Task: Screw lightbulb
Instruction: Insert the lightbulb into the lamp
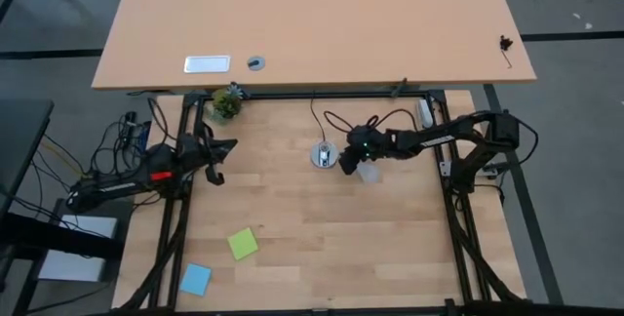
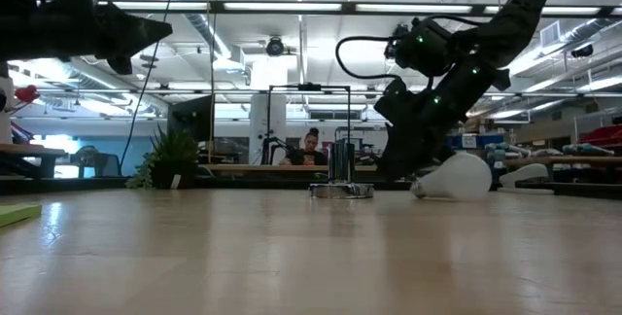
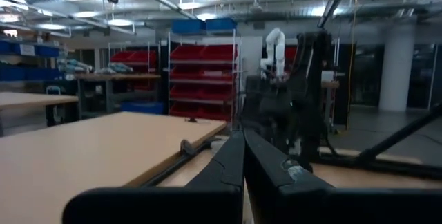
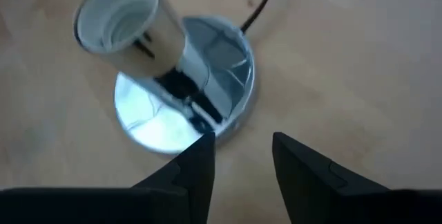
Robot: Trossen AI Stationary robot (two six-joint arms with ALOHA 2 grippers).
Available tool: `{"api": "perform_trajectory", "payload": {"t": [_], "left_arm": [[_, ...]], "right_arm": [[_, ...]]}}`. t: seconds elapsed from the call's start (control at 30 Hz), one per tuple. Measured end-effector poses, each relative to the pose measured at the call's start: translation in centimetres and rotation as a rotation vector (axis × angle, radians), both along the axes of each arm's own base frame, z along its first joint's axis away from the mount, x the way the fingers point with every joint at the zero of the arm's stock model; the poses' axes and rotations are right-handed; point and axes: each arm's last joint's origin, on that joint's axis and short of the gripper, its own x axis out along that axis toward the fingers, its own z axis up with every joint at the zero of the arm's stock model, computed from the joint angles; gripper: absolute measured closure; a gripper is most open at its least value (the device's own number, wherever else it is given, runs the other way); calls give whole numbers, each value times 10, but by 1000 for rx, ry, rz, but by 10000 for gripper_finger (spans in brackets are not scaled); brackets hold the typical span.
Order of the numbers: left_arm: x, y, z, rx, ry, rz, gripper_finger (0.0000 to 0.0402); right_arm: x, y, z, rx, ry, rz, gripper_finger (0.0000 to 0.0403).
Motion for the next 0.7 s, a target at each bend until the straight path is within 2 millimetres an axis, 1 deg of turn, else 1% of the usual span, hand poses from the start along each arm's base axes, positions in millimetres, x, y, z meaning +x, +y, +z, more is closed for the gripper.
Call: {"api": "perform_trajectory", "payload": {"t": [0.1,0.3,0.33,0.37,0.43,0.57,0.7], "left_arm": [[2,0,-3,-8,40,-2,389],[11,0,-8,-23,106,-93,389],[12,0,-9,-30,114,-100,389],[14,0,-10,-35,124,-101,389],[17,1,-11,-40,139,-101,389],[22,2,-12,-42,154,-101,389],[28,3,-13,-41,154,-107,389]], "right_arm": [[1,-5,0,-19,-12,-1,283],[2,-17,-2,-71,-31,-1,382],[2,-20,-2,-81,-39,-4,391],[2,-22,-3,-90,-39,-12,394],[1,-26,-5,-96,-38,-30,388],[4,-32,-15,-79,-46,-27,377],[9,-33,-30,-42,-61,7,388]]}}
